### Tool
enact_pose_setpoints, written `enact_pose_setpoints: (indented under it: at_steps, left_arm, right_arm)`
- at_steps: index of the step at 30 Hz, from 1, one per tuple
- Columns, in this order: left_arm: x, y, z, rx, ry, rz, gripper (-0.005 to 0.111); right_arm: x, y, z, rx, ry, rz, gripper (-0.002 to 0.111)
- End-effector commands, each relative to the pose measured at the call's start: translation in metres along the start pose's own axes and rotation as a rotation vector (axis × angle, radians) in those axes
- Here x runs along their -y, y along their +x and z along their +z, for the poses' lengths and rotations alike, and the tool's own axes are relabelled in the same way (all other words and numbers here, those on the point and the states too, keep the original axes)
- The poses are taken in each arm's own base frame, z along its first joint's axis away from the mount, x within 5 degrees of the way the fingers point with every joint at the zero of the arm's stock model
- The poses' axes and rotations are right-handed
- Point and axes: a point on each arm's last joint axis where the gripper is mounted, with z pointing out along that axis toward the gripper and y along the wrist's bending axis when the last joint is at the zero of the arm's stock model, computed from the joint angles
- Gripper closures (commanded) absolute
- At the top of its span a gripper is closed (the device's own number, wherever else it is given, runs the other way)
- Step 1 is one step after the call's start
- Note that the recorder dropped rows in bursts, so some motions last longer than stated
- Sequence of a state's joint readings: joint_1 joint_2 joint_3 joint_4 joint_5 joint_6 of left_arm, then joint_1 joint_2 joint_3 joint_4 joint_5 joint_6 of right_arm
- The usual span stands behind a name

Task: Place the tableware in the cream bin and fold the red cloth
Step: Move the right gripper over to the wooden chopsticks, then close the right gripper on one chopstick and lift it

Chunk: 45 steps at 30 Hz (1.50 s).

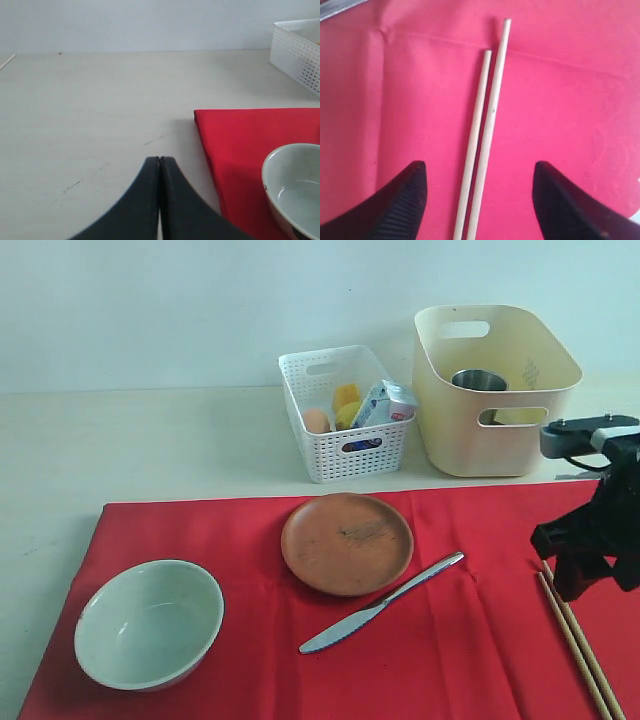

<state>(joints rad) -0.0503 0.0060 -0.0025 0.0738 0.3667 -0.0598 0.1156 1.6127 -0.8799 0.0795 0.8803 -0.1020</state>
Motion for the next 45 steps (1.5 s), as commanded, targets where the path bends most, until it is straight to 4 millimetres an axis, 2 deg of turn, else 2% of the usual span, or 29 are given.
enact_pose_setpoints:
  at_steps: [1, 12, 29, 36, 39, 45]
  left_arm:
    - [0.000, 0.000, 0.000, 0.011, -0.002, 0.000, 0.107]
    - [0.000, 0.000, 0.000, 0.011, -0.002, 0.000, 0.107]
    - [0.000, 0.000, 0.000, 0.011, -0.002, 0.000, 0.107]
    - [0.000, 0.000, 0.000, 0.011, -0.002, 0.000, 0.107]
    - [0.000, 0.000, 0.000, 0.011, -0.002, 0.000, 0.107]
    - [0.000, 0.000, 0.000, 0.011, -0.002, 0.000, 0.107]
  right_arm:
    - [0.001, 0.000, 0.014, -0.061, 0.004, 0.006, 0.049]
    - [0.004, -0.005, 0.047, -0.142, 0.003, 0.033, 0.049]
    - [0.006, -0.013, 0.068, -0.118, 0.013, 0.109, 0.049]
    - [0.007, -0.013, 0.079, -0.139, 0.018, 0.165, 0.056]
    - [0.007, -0.013, 0.081, -0.146, 0.018, 0.166, 0.062]
    - [0.006, -0.022, 0.071, -0.172, 0.014, 0.163, 0.094]
